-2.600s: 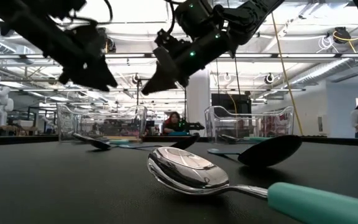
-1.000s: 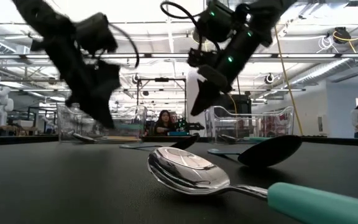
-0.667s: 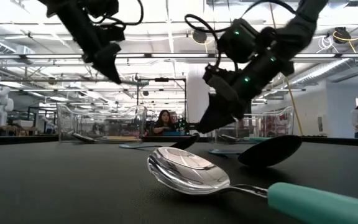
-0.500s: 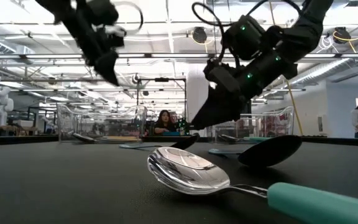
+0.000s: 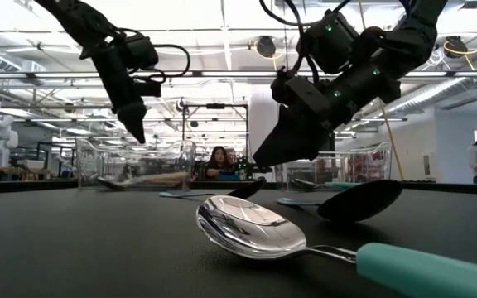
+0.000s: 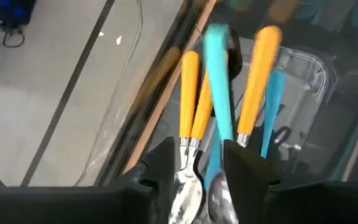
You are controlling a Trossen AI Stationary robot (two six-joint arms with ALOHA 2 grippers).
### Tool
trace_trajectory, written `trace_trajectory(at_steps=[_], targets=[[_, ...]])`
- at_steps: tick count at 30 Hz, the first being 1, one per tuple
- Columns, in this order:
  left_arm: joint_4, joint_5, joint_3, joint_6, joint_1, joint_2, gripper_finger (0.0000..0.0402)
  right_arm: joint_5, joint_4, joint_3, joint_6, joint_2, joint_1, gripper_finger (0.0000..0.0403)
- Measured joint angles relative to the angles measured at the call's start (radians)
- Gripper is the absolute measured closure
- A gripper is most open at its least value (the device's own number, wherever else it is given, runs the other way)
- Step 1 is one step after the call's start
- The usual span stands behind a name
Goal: Sort silverware by color (type)
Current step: Put the green spoon into the top left transparent bin, then put the blue spoon into the bottom left transparent bin
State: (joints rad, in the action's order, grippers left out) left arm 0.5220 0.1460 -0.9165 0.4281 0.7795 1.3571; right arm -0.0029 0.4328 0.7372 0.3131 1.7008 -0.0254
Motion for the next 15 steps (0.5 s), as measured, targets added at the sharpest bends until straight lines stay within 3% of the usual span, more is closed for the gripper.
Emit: trace_trajectory(at_steps=[8, 15], targets=[[0.016, 0.134, -0.001, -0.17, -0.018, -0.018, 0.0214, 0.0, 0.013, 0.001, 0.064, 0.0, 0.001, 0.0257], [0.011, -0.063, -0.001, -0.24, -0.159, -0.057, 0.021, 0.057, 0.139, 0.005, 0.166, 0.045, 0.012, 0.0257]])
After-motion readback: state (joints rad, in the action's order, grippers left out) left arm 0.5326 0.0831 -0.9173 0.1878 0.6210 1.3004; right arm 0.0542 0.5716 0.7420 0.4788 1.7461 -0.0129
